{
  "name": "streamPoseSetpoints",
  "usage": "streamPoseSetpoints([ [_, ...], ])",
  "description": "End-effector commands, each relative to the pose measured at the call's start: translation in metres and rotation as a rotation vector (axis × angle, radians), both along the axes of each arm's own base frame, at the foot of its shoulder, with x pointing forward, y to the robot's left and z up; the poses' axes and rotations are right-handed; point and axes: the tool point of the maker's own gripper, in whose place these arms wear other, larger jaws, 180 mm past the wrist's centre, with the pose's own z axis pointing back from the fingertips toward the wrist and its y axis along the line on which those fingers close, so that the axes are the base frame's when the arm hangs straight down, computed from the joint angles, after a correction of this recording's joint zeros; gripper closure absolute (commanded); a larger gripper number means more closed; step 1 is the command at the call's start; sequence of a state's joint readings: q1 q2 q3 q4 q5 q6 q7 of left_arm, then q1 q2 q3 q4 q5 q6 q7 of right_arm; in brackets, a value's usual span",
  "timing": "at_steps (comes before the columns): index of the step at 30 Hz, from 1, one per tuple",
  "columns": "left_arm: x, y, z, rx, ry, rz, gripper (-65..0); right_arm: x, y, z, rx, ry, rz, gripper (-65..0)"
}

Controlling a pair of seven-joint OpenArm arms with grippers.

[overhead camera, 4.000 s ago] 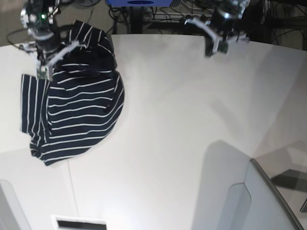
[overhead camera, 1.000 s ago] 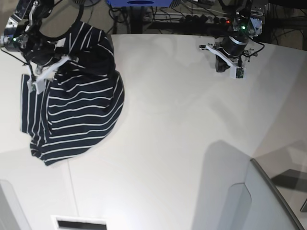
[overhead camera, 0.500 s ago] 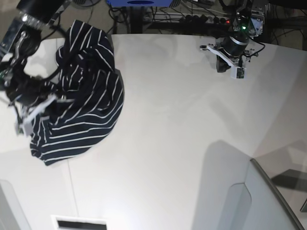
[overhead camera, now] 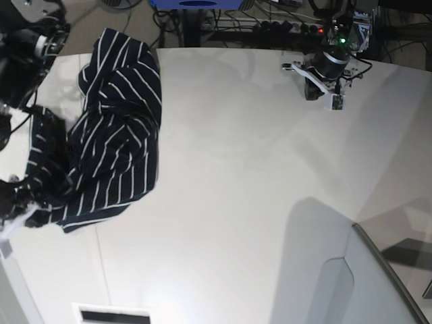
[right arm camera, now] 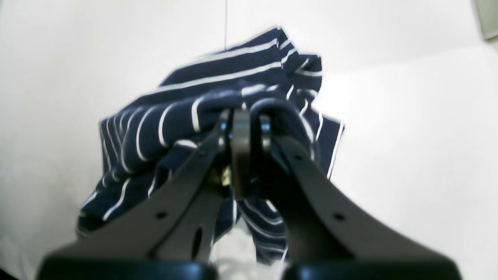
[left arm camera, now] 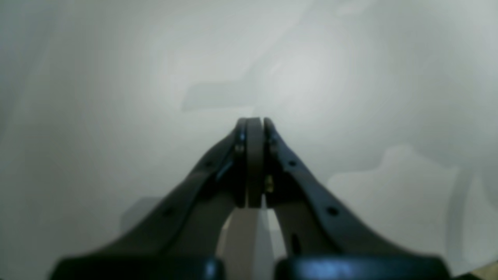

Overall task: Layout the t-shirt on the table in an organized manner, then fold the t-shirt properly
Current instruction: 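Drag the grasped shirt fabric with the right gripper and release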

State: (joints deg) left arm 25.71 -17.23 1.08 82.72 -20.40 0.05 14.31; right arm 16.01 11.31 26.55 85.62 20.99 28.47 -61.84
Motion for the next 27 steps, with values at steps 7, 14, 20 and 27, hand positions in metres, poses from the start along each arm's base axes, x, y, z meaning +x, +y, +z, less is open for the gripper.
streamPoseSetpoints([
  [7, -0.001, 0.002, 0.003, 0.004, -0.012, 0.001, 0.0, 0.053, -0.011, 0.001, 0.011, -0.116, 0.043, -0.6],
  [14, -0.004, 0.001, 0.002, 0.003, -0.006, 0.000, 0.0, 0.078, -0.055, -0.006, 0.047, -0.161, -0.060, -3.2],
  [20, -0.001, 0.000, 0.003, -0.001, -0.012, 0.002, 0.0, 0.074, -0.068, -0.008, -0.028, -0.105, -0.054, -44.1],
  [27, 0.001, 0.000, 0.003, -0.001, -0.016, 0.002, 0.0, 0.010, -0.008, 0.008, -0.206, -0.130, 0.101, -51.5],
])
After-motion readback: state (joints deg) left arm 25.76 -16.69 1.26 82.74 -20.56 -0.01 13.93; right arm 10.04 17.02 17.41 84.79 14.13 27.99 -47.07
